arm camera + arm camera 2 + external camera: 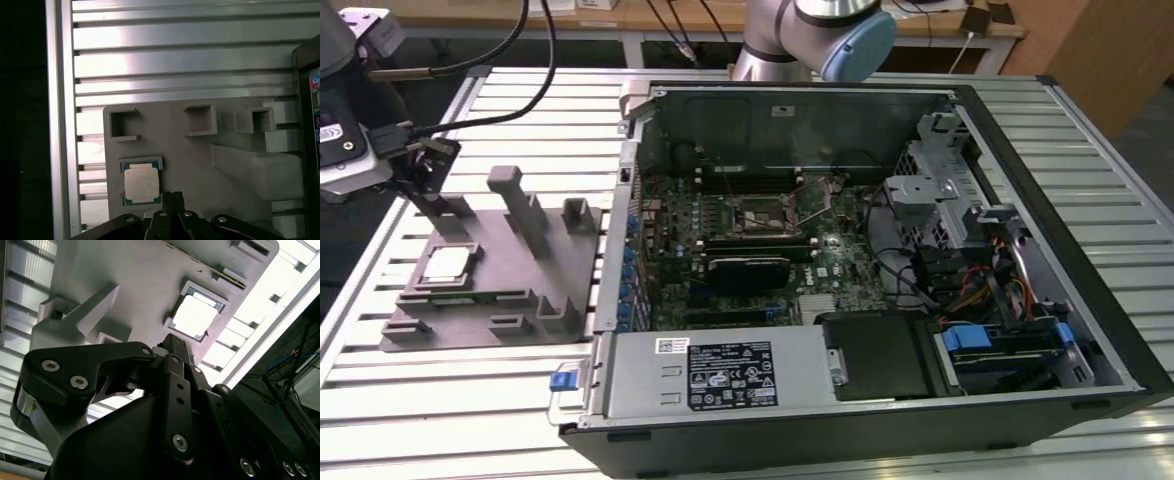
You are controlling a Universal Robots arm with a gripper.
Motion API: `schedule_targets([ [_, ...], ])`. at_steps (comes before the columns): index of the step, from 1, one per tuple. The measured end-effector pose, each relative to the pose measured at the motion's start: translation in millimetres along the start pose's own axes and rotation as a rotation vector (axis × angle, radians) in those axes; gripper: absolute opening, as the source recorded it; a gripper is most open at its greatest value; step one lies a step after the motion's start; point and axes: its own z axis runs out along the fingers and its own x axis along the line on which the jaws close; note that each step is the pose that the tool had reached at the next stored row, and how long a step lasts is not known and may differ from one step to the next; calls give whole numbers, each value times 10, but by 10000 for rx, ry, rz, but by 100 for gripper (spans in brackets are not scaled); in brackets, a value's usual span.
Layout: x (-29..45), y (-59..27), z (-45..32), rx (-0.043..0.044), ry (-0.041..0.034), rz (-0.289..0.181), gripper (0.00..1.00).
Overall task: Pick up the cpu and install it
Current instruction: 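Pick up the cpu and move it towards the insertion slot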
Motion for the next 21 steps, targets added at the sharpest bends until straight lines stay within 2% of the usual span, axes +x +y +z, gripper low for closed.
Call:
schedule_targets([
  [21,100,-85,177,-30,2,0,11],
])
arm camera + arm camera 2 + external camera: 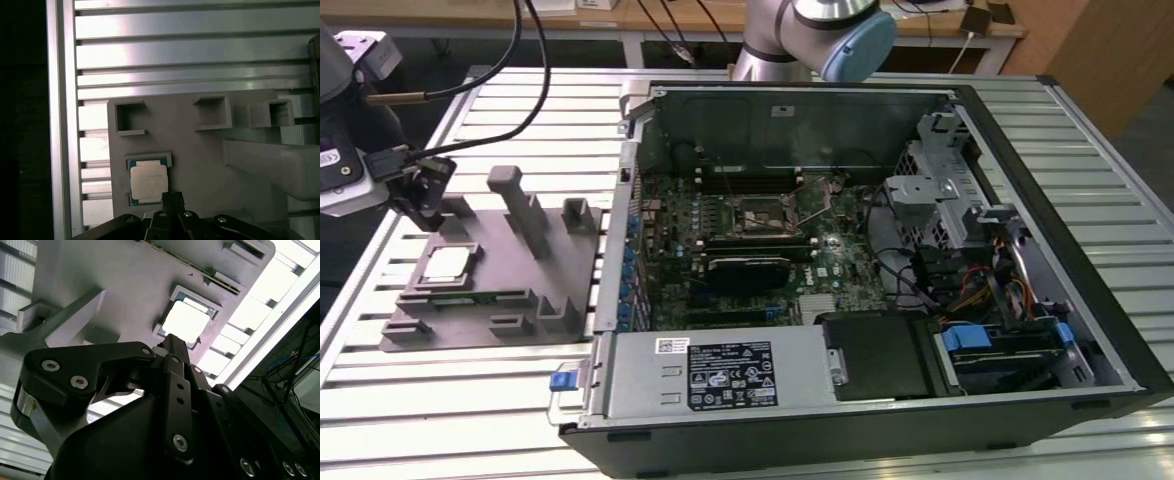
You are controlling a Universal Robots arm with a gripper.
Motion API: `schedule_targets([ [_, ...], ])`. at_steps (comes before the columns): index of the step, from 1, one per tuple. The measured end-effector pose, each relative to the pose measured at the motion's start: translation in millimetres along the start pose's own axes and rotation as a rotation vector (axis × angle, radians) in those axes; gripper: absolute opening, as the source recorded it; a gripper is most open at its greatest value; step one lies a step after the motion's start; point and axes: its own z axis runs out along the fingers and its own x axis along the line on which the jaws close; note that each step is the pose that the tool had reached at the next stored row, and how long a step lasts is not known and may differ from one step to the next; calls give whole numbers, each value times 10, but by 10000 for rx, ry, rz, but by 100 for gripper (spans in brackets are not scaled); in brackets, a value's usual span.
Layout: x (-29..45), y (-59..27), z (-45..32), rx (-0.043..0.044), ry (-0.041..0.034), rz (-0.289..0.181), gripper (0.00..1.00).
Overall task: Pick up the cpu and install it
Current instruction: 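Pick up the cpu and move it towards the insertion slot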
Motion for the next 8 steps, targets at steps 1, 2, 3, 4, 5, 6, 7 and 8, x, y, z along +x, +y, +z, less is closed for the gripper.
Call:
schedule_targets([
  [1,4,-3,10,-3,-1,1,11],
  [2,8,-6,21,-4,-2,0,11],
  [3,13,-9,33,-3,1,0,11],
  [4,19,-12,47,-2,2,0,11],
  [5,26,-15,62,-2,1,0,11],
  [6,34,-18,77,-2,1,1,11],
  [7,44,-21,91,-2,1,1,11],
  [8,54,-23,103,-2,1,1,11],
])
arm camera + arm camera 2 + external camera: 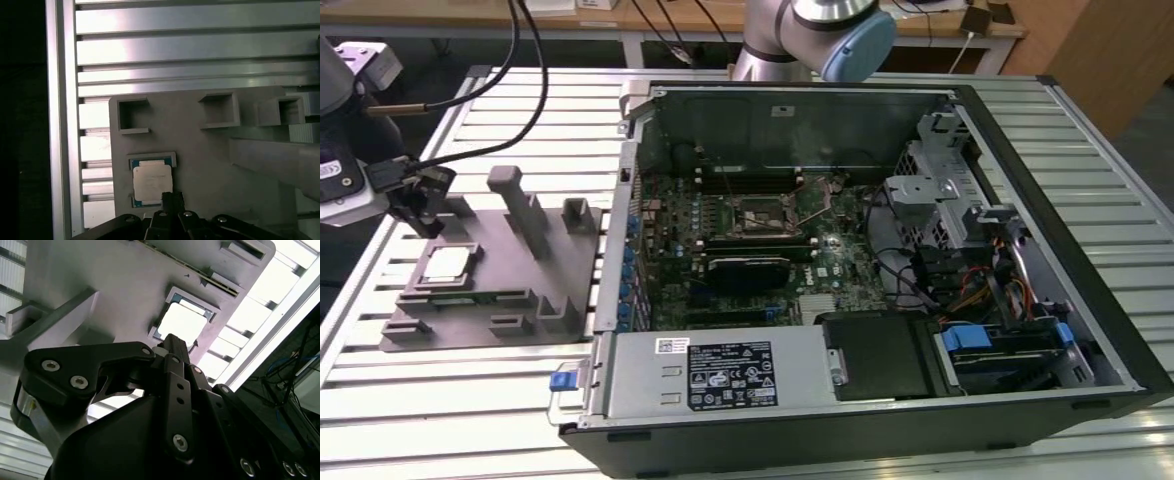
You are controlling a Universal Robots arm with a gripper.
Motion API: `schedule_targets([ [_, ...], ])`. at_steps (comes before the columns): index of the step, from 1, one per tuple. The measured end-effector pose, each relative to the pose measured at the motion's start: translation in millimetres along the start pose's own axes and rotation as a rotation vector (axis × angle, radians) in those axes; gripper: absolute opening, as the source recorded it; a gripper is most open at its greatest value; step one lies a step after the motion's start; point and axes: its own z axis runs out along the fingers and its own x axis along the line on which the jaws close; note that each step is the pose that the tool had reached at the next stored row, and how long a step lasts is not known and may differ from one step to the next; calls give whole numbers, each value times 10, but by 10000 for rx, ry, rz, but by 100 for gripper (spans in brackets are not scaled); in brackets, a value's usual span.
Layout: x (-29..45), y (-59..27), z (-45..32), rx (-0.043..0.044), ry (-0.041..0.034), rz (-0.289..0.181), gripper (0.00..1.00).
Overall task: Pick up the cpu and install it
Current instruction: 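Pick up the cpu and move it towards the insertion slot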
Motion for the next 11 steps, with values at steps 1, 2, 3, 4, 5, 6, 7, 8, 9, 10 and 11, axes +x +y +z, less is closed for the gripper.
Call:
schedule_targets([
  [1,11,-2,13,-1,0,-1,11],
  [2,23,-4,26,-1,0,0,11],
  [3,34,-6,40,-1,0,0,11],
  [4,46,-7,56,-1,-1,-1,11],
  [5,58,-9,72,-1,0,-1,11],
  [6,69,-11,89,-1,-1,-1,11],
  [7,77,-13,108,-2,-3,-1,11],
  [8,80,-15,126,-2,-1,-2,11],
  [9,82,-18,143,-1,4,-2,11],
  [10,83,-22,161,-1,7,-1,11],
  [11,83,-25,178,0,12,0,11],
])
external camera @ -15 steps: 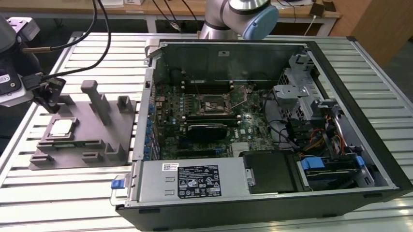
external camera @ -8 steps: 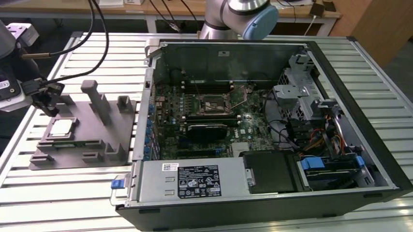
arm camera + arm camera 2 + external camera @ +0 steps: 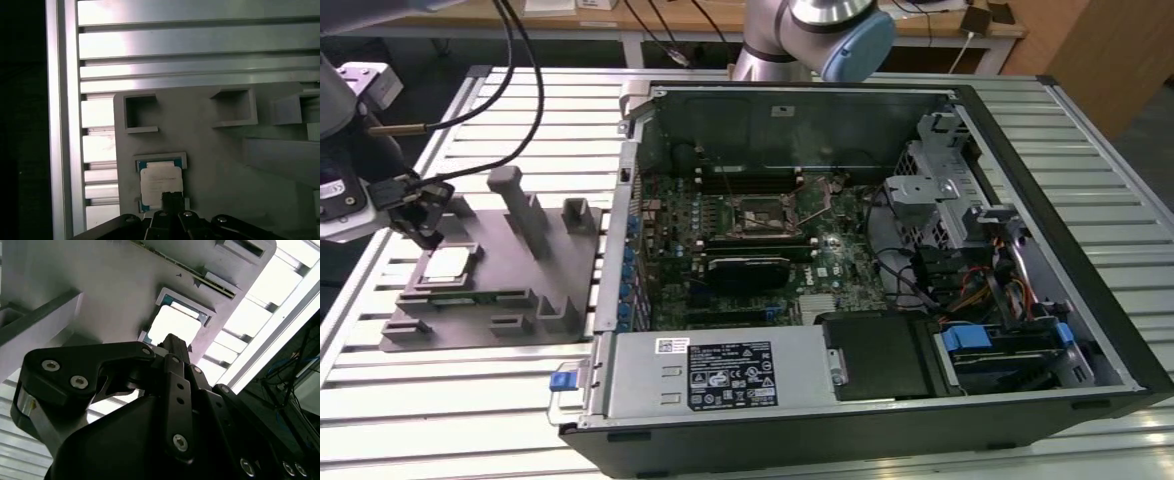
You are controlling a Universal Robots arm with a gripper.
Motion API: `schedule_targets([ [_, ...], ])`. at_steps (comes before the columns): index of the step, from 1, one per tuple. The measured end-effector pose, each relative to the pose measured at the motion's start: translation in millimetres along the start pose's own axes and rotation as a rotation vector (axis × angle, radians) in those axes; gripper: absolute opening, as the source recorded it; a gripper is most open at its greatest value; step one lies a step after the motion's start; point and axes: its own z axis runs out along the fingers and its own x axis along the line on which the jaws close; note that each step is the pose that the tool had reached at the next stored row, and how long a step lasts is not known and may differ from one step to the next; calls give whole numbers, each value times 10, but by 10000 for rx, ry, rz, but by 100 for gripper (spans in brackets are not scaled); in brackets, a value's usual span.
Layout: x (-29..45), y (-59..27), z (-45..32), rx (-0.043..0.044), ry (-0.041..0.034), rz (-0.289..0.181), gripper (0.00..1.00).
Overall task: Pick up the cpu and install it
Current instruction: 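Pick up the cpu and move it towards the insertion slot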
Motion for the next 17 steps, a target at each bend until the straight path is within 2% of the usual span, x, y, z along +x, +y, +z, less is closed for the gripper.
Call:
schedule_targets([
  [9,9,-13,148,2,36,-22,11],
  [12,11,-16,220,5,83,-65,11],
  [17,12,-20,277,4,101,-122,11],
])
